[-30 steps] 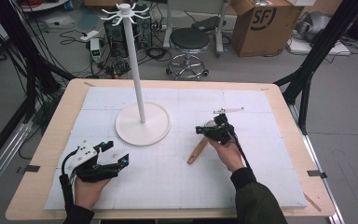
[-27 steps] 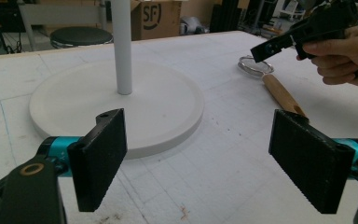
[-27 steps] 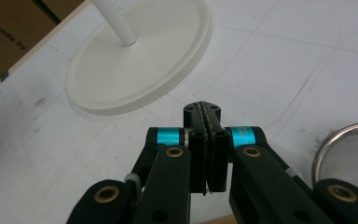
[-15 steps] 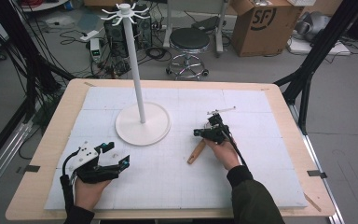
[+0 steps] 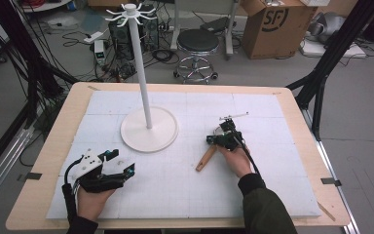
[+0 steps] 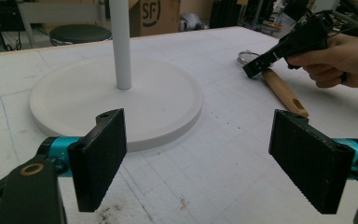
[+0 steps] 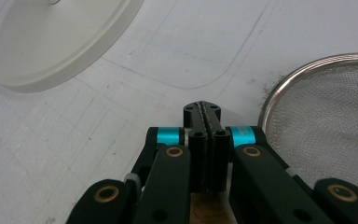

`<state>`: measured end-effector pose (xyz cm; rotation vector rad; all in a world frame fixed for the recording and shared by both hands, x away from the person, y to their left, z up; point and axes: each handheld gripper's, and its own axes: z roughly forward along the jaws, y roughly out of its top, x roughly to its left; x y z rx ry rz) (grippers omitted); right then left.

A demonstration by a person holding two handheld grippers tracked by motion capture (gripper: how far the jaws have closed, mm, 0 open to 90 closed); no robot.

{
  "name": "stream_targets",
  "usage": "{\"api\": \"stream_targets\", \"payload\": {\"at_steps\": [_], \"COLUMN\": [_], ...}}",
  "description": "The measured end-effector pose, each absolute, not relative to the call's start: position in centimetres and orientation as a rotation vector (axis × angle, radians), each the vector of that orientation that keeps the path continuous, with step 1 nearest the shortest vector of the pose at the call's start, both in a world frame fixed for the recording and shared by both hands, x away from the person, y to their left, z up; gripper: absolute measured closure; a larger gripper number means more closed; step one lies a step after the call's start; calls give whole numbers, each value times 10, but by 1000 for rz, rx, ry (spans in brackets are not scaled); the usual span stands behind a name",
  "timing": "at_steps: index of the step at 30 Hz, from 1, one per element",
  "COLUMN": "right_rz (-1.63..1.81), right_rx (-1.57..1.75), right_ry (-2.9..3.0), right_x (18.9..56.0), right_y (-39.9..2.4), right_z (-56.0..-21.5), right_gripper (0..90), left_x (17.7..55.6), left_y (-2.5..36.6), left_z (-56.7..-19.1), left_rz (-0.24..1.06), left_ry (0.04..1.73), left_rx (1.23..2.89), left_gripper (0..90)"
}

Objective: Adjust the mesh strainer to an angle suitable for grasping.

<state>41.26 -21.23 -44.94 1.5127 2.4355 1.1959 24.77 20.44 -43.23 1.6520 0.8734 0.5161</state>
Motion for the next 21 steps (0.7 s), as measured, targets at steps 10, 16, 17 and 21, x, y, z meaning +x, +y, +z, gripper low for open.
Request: {"api": "stream_targets", "payload": {"at_steps": [10, 16, 17, 21], "right_rz": [1185, 1164, 1154, 1130], "right_rx": [1508, 1497, 1495, 1481], "right_ry": [2426, 2436, 2438, 2444], "right_x": [409, 405, 404, 402], "right_y": [-218, -224, -224, -225], "right_z": [-449, -448, -448, -446], "right_gripper": [900, 900, 900, 900], "left_x": [245, 244, 244, 243], "left_y": [206, 207, 208, 208], "left_z": [-432, -433, -432, -432], "left_rz": [521, 523, 522, 519], "left_ry": [878, 879, 878, 881], "left_rx": [1650, 1654, 1651, 1645], "left_gripper": [197, 197, 197, 197]}}
